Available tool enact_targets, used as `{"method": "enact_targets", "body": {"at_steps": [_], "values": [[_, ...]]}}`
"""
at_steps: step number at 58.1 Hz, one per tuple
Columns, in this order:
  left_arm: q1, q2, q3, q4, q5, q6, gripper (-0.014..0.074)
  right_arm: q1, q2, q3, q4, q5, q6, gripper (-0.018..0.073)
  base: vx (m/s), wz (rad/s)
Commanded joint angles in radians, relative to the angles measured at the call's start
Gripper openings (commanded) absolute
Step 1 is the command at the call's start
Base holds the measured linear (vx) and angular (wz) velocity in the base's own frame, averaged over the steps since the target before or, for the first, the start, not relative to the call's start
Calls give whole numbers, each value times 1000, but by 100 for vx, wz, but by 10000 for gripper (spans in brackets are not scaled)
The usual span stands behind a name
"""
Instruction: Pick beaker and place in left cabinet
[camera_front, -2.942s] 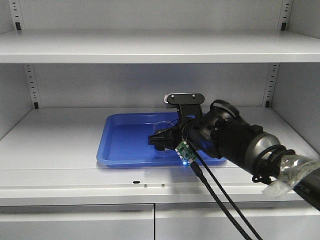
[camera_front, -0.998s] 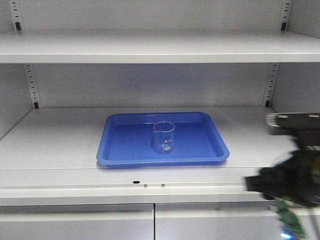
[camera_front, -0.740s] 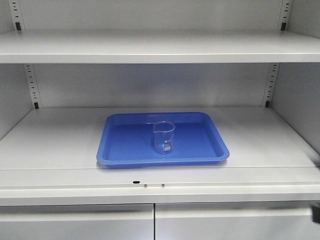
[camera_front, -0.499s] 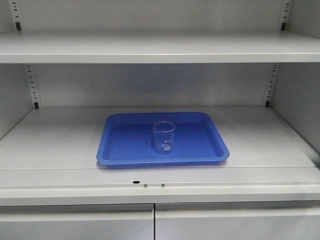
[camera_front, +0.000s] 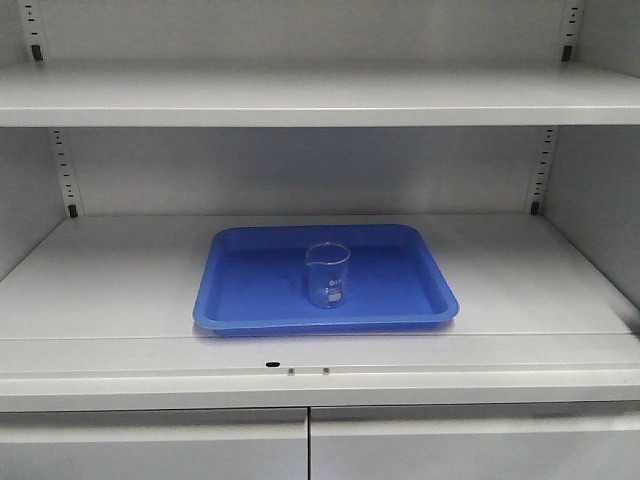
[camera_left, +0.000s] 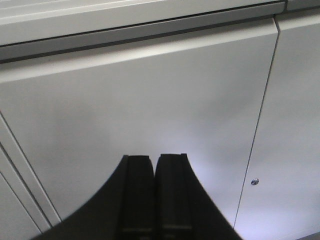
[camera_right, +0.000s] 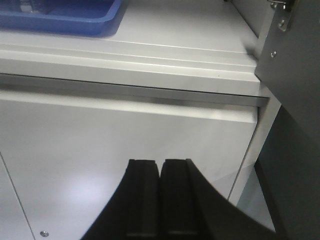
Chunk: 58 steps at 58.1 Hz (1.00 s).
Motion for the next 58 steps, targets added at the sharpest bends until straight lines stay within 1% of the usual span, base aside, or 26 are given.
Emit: {"method": "enact_targets", "body": {"at_steps": [1,8,10,15,26,58], "values": [[-6,-10,-19,-10,-82,-1,-6,-6,-43,71,8,-183,-30,-11,0,0],[-6,-10,-19,-10,-82,-1,-6,-6,-102,205,8,-338,-31,-8,0,0],[-6,-10,-19,-10,-82,-1,-6,-6,-113,196,1,-291,-30,-8,0,0],[-6,-10,-19,-10,-82,-1,-6,-12,-152,196,-38,-288,-35,-7,0,0],[-6,-10,-19,-10,-82,-1,-6,-62,-312,196,-41,-222,-27,-6,0,0],[-6,-10,-19,-10,-83,-1,-6,-60,-302,196,-31,-220,-23,-5,0,0]]}}
